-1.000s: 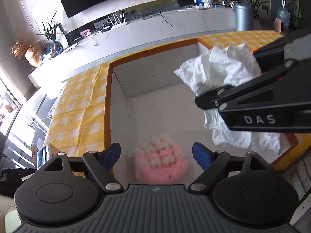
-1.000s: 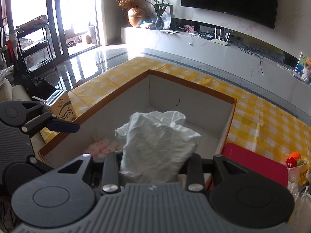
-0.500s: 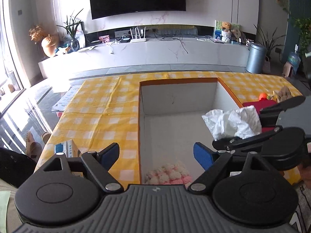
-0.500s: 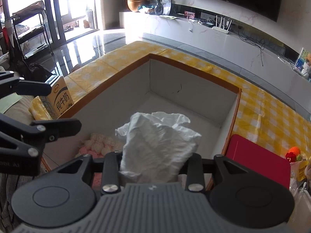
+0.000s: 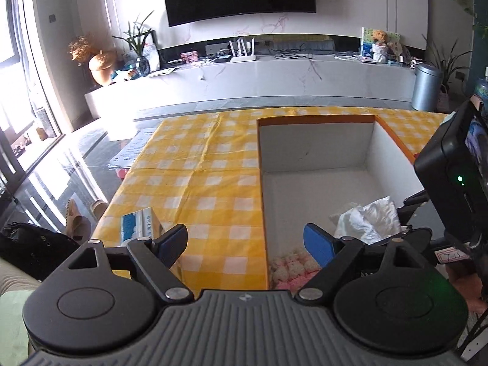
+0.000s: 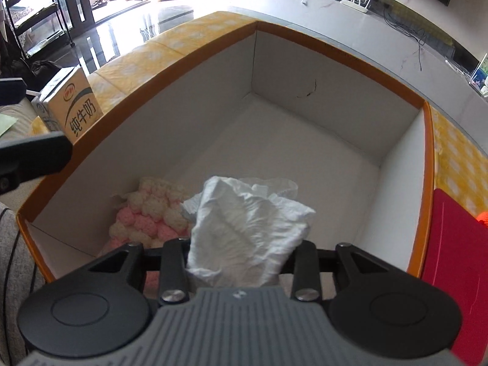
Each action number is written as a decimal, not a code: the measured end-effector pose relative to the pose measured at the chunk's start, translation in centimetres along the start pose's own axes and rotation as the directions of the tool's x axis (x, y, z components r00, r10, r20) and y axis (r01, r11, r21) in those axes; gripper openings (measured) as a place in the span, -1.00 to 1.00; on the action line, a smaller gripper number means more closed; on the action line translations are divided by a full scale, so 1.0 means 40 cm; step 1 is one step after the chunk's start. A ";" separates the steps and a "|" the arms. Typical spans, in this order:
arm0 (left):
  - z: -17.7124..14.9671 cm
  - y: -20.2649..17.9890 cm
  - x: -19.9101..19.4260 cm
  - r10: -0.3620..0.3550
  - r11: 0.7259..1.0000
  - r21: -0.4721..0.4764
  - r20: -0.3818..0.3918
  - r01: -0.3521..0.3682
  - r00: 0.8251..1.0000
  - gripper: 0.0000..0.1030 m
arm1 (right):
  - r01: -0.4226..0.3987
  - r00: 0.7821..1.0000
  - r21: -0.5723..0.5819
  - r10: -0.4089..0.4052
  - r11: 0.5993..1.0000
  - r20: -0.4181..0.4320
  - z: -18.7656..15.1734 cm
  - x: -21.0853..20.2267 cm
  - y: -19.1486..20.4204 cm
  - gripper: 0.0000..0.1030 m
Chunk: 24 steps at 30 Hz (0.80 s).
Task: Organize soft objects
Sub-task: 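Carry both items over the white box and release the pouch from the left tool, then open the right tool to drop the white cloth into the box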
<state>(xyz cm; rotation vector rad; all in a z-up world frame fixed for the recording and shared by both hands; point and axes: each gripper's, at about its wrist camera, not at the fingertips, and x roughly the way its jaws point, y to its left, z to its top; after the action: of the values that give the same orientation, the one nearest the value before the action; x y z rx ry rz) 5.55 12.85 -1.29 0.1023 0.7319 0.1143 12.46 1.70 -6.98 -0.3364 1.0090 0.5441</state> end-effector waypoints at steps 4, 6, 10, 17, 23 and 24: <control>0.002 0.019 -0.003 0.023 1.000 -0.014 0.000 -0.023 1.000 0.95 | 0.013 1.000 -0.004 -0.013 1.000 -0.014 0.005 0.001 0.005 0.11; 0.001 0.026 -0.005 0.020 0.999 -0.025 -0.005 -0.020 1.000 0.95 | 0.018 1.000 -0.003 -0.018 1.000 -0.020 0.008 0.000 0.004 0.32; -0.004 0.028 -0.008 0.037 0.999 -0.030 -0.013 -0.037 0.999 0.95 | -0.029 0.999 0.033 0.030 0.999 -0.025 0.011 -0.011 -0.001 0.62; -0.002 0.029 -0.033 0.042 0.998 -0.041 -0.002 -0.042 0.999 0.95 | -0.015 0.997 0.030 0.018 0.999 -0.078 0.019 -0.032 0.006 0.95; 0.009 0.025 -0.071 0.067 0.997 -0.039 0.046 -0.065 0.997 0.95 | 0.068 0.995 0.002 -0.068 0.998 -0.066 0.015 -0.066 0.019 0.95; 0.013 0.024 -0.077 0.067 0.997 -0.039 0.052 -0.065 0.996 0.95 | 0.081 0.995 0.003 -0.080 0.997 -0.056 0.011 -0.082 0.016 0.95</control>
<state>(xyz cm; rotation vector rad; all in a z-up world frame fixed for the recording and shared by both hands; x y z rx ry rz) 3.54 13.36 1.25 0.0934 0.6725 0.1876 11.03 1.54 -3.94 -0.3873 1.0457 0.4611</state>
